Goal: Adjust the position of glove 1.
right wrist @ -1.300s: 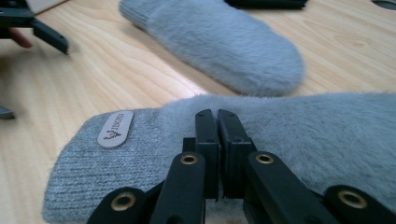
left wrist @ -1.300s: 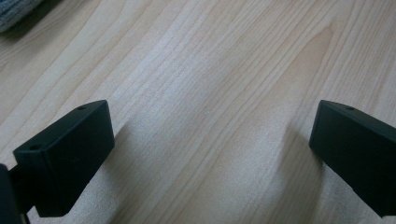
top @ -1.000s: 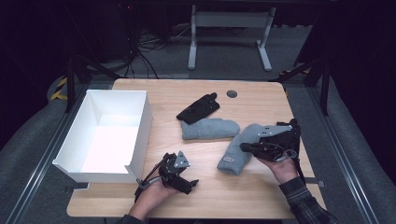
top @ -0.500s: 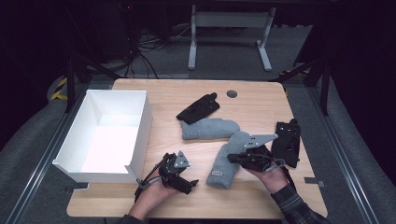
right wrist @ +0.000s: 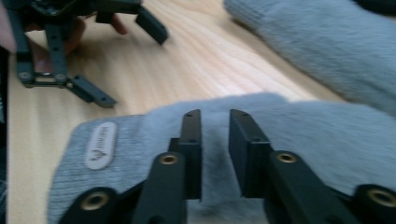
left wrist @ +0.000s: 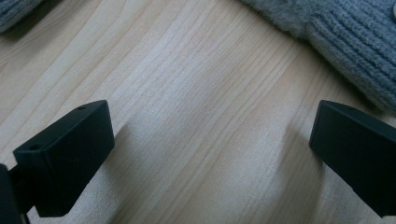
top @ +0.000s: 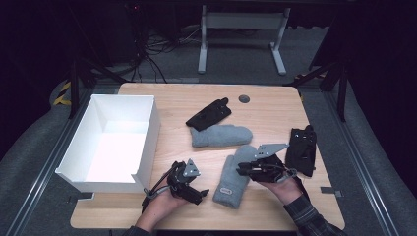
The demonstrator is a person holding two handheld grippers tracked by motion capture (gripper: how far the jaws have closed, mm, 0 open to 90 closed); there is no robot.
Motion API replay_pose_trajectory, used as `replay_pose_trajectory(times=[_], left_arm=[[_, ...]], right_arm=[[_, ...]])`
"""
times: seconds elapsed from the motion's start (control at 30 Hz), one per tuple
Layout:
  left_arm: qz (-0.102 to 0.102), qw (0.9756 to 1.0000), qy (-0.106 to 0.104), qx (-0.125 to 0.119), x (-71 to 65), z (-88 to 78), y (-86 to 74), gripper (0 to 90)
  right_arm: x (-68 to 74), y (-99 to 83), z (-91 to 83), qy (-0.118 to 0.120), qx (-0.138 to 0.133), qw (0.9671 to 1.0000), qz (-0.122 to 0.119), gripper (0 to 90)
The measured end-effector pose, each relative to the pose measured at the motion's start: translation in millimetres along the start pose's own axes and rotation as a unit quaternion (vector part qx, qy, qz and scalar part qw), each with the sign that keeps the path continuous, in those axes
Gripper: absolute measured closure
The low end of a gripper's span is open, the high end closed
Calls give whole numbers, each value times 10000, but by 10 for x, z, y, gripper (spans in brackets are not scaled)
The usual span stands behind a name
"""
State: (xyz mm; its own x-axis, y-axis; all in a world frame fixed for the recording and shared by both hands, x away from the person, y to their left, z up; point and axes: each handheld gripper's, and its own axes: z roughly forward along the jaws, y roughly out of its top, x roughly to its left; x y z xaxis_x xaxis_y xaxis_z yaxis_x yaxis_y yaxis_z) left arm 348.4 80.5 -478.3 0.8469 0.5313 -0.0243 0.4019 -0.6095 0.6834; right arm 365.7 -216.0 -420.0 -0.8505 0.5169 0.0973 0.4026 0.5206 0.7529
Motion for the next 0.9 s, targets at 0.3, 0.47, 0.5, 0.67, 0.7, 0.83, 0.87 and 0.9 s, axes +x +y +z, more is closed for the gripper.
replay_pose_trajectory(times=[0.3,0.47,0.5,0.67,0.7,0.83,0.87,0.9], left_arm=[[-2,10000,-2,-3,0,0,0,3],[-2,10000,-4,-1,0,0,0,3],[-3,10000,-3,-1,0,0,0,3],[-1,10000,-4,-2,0,0,0,3],[-3,10000,-2,-3,0,0,0,3],[-1,10000,-3,-1,0,0,0,3],[-2,10000,-3,-2,0,0,0,3],[-2,10000,-4,-2,0,0,0,3]], right_arm=[[-484,28,-58,-536,40,9983,236,900],[-669,59,58,-570,51,9979,305,900],[-687,64,92,-560,83,9979,300,900],[-747,5,252,-537,370,9974,295,900],[-747,-1,256,-541,403,9973,281,900],[-738,-18,245,-581,511,9967,238,900],[-724,-44,212,-600,573,9963,232,900],[-717,-59,192,-604,575,9963,230,900]])
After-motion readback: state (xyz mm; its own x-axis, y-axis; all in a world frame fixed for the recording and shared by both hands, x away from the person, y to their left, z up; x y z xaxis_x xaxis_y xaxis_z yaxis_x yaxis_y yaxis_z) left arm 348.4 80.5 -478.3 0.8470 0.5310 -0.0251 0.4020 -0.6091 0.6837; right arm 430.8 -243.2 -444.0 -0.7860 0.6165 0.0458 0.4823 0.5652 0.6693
